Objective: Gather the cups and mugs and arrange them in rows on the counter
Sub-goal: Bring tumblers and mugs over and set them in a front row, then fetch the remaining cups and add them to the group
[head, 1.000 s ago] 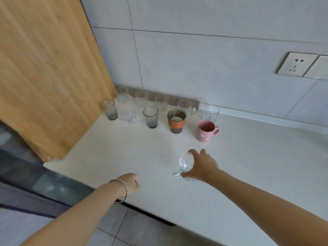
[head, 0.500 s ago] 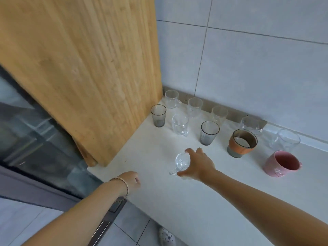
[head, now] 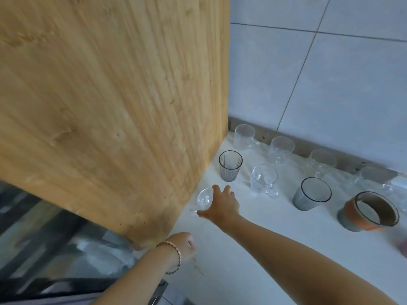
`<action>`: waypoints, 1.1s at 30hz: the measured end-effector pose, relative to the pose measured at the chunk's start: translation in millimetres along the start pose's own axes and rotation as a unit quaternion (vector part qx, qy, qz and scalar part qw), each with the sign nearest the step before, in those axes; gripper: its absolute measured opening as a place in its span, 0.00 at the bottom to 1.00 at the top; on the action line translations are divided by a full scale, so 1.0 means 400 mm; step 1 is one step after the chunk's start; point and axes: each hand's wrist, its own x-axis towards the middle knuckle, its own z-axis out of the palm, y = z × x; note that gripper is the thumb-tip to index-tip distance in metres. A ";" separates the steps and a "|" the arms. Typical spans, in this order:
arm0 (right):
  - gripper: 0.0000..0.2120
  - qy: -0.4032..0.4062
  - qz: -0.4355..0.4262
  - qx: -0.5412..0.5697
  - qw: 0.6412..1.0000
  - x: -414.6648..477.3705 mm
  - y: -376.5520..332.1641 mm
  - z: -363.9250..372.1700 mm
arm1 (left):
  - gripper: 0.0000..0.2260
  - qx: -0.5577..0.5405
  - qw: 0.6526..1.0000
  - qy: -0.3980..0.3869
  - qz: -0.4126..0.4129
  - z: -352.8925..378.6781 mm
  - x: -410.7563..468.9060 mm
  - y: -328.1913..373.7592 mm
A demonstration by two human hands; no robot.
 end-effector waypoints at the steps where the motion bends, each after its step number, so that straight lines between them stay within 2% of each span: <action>1: 0.39 -0.001 0.010 -0.003 1.000 0.007 -0.010 0.009 | 0.06 0.004 1.000 -0.010 0.007 -0.004 0.002 -0.007; 6: 0.41 0.015 0.078 0.005 0.997 0.005 -0.040 0.059 | 0.13 0.055 0.996 -0.050 0.054 -0.017 0.016 -0.043; 10: 0.51 -0.011 0.098 0.014 0.995 -0.027 -0.027 0.062 | 0.16 0.084 0.991 -0.048 0.092 -0.024 0.031 -0.052; 12: 0.46 -0.034 0.109 0.056 0.992 -0.059 0.011 0.044 | 0.17 0.099 0.988 -0.045 0.112 -0.019 0.045 -0.044; 15: 0.31 -0.069 0.133 0.081 0.985 -0.141 0.123 0.018 | 0.17 0.141 0.978 -0.055 0.143 -0.002 0.059 -0.002; 17: 0.25 -0.092 0.166 0.065 0.980 -0.216 0.214 0.001 | 0.17 0.167 0.967 -0.069 0.177 0.015 0.054 0.051; 20: 0.22 -0.092 0.229 0.056 0.968 -0.341 0.347 -0.032 | 0.19 0.208 0.947 -0.094 0.224 0.057 0.035 0.154; 23: 0.20 -0.053 0.293 0.074 0.952 -0.482 0.468 -0.072 | 0.16 0.256 0.926 -0.113 0.255 0.120 -0.003 0.280; 26: 0.18 -0.003 0.352 0.100 0.931 -0.633 0.591 -0.105 | 0.05 0.293 0.898 -0.128 0.301 0.197 -0.071 0.422; 29: 0.17 0.050 0.409 0.135 0.901 -0.795 0.723 -0.131 | 0.03 0.330 0.864 -0.127 0.358 0.304 -0.144 0.571; 33: 0.17 0.094 0.451 0.149 0.875 -1.013 0.900 -0.163 | 0.12 0.368 0.836 -0.131 0.386 0.481 -0.244 0.767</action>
